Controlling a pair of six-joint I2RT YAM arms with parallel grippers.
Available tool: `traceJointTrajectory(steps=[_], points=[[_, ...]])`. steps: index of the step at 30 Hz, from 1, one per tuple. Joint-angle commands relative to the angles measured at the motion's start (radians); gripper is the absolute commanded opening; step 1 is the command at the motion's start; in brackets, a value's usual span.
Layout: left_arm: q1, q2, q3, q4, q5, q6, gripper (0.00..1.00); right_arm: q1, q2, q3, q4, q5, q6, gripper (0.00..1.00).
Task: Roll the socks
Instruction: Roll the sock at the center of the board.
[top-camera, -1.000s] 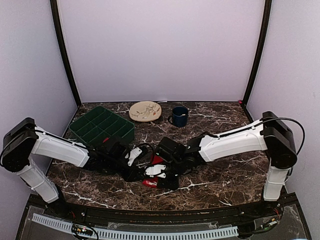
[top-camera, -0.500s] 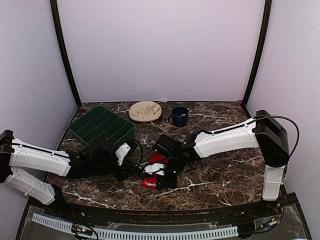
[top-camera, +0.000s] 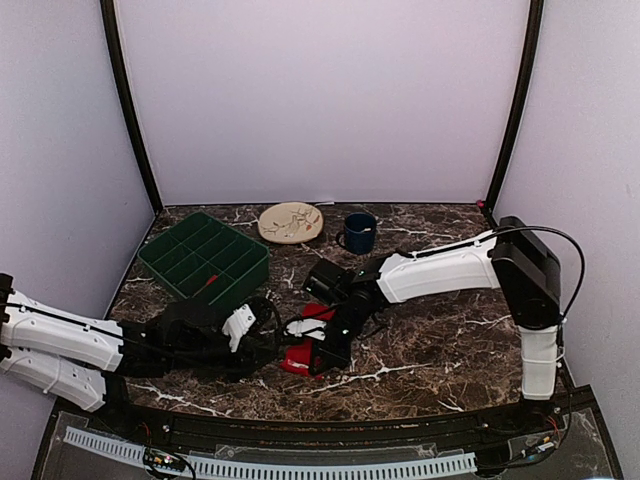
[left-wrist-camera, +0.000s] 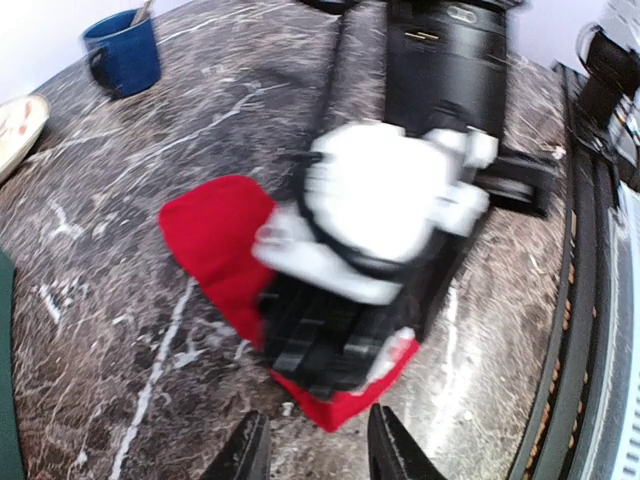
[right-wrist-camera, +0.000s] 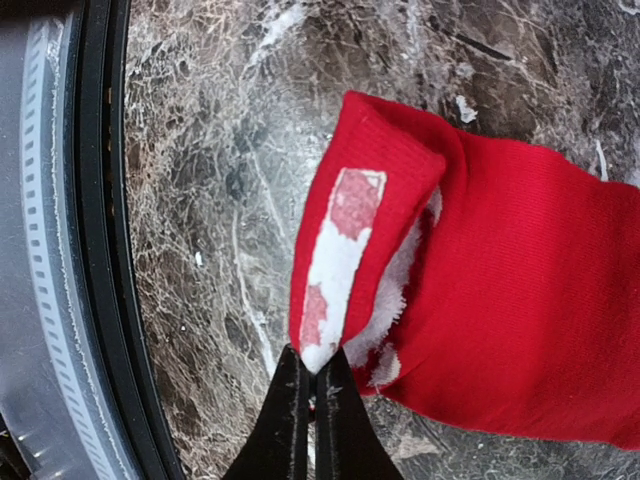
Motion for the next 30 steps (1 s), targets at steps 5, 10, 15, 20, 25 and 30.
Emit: traceJointTrajectory(steps=[5, 10, 15, 20, 25, 30], points=[[-0.085, 0.026, -0.011, 0.038, 0.032, 0.14, 0.41, -0.026, 0.048, 0.061, -0.063, -0.092, -0.001, 0.0], [-0.093, 0.079, 0.021, 0.013, 0.046, 0.178, 0.47, -0.029, 0.049, 0.061, -0.073, -0.113, -0.001, 0.0], [-0.102, 0.146, 0.064, -0.008, 0.058, 0.233, 0.48, -0.031, 0.052, 0.067, -0.08, -0.124, -0.005, 0.0], [-0.11, 0.188, 0.089, 0.003, 0.065, 0.291, 0.47, -0.031, 0.051, 0.071, -0.088, -0.136, -0.007, 0.0], [-0.117, 0.238, 0.116, -0.001, 0.068, 0.335, 0.46, -0.031, 0.049, 0.068, -0.091, -0.144, -0.008, 0.0], [-0.121, 0.27, 0.123, 0.017, 0.065, 0.366, 0.45, -0.031, 0.053, 0.07, -0.095, -0.154, -0.012, 0.0]])
